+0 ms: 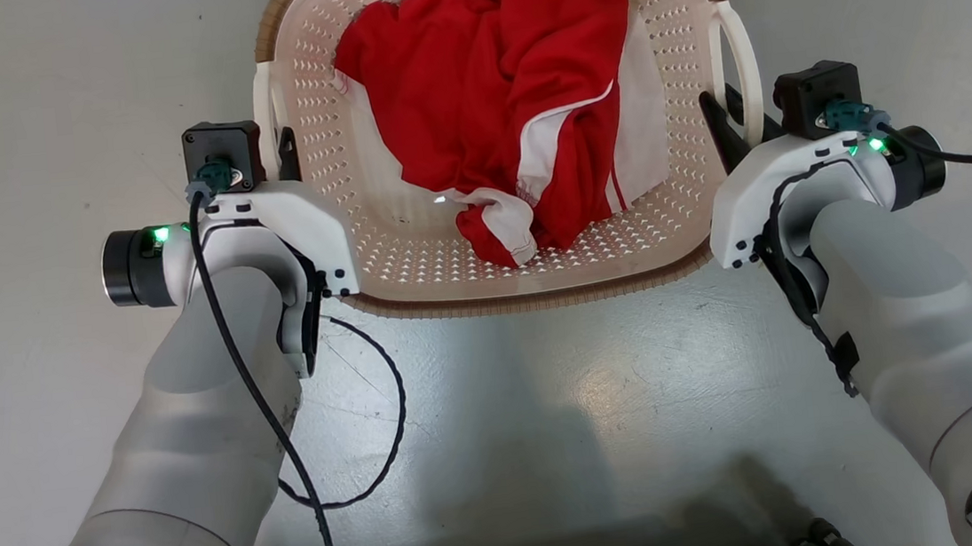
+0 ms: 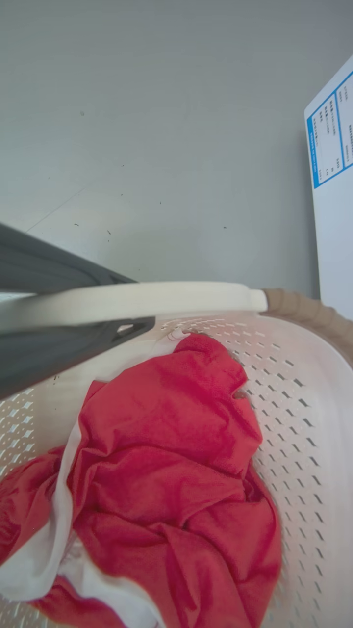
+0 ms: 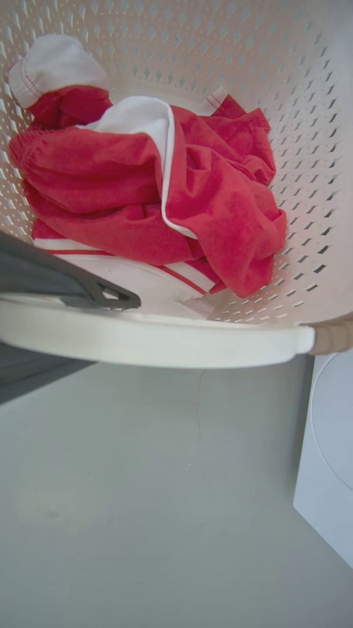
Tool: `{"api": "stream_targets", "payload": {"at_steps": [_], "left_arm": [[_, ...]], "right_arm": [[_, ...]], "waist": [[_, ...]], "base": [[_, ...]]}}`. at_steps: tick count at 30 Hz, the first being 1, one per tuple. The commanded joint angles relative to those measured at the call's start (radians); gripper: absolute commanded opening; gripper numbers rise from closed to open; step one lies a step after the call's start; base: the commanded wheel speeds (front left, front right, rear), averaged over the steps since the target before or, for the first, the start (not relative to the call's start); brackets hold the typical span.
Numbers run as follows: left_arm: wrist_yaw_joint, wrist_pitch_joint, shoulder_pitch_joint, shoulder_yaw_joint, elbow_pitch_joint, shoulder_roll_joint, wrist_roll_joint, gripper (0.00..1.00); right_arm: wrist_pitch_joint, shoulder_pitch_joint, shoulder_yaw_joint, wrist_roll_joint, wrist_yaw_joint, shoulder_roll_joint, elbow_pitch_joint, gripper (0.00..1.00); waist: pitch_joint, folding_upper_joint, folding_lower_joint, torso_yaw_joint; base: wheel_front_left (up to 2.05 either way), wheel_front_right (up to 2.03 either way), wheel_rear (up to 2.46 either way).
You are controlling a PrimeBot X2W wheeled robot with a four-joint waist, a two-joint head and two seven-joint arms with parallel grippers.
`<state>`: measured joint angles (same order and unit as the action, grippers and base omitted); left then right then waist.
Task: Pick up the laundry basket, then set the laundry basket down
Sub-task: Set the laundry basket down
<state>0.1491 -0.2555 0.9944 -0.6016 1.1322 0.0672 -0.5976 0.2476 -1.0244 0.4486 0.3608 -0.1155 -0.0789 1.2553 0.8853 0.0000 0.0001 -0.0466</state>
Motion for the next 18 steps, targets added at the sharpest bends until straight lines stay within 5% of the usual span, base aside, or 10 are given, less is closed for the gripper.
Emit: {"api": "stream_targets", "payload": {"at_steps": [1, 5, 6, 7, 8, 18], "left_arm": [[-0.004, -0.006, 0.014, 0.016, -0.009, 0.018, 0.019, 0.00], [-0.007, -0.006, 0.014, 0.024, 0.015, 0.012, 0.014, 0.00], [-0.007, -0.006, 0.015, 0.030, 0.023, 0.010, 0.007, 0.07], [-0.002, -0.006, 0.017, 0.034, 0.027, 0.008, 0.004, 0.75], [0.004, -0.006, 0.019, 0.037, 0.035, 0.007, 0.002, 1.00], [0.004, -0.006, 0.014, 0.048, 0.063, -0.006, -0.011, 1.00]], "right_arm": [[0.014, 0.067, 0.025, -0.007, -0.015, 0.028, -0.009, 0.00], [0.010, 0.067, 0.024, 0.010, -0.015, 0.029, -0.001, 0.00], [0.010, 0.063, 0.015, 0.013, -0.015, 0.029, 0.003, 0.24], [0.011, 0.060, 0.007, 0.013, -0.015, 0.029, 0.008, 0.45], [0.008, 0.059, 0.000, 0.012, -0.015, 0.029, 0.013, 1.00], [0.011, 0.056, -0.038, -0.024, -0.015, 0.029, 0.029, 1.00]], "waist": [[0.000, 0.0000, 0.0000, 0.000], [0.001, 0.0000, 0.0000, 0.000], [0.002, 0.0000, 0.0000, -0.001], [0.003, 0.0000, 0.0000, -0.001], [0.004, 0.0000, 0.0000, 0.000], [-0.004, 0.0000, 0.0000, 0.001]], "base": [[0.00, 0.00, 0.00], [0.00, 0.00, 0.00], [0.00, 0.00, 0.00], [0.00, 0.00, 0.00], [0.00, 0.00, 0.00], [0.00, 0.00, 0.00]]}}
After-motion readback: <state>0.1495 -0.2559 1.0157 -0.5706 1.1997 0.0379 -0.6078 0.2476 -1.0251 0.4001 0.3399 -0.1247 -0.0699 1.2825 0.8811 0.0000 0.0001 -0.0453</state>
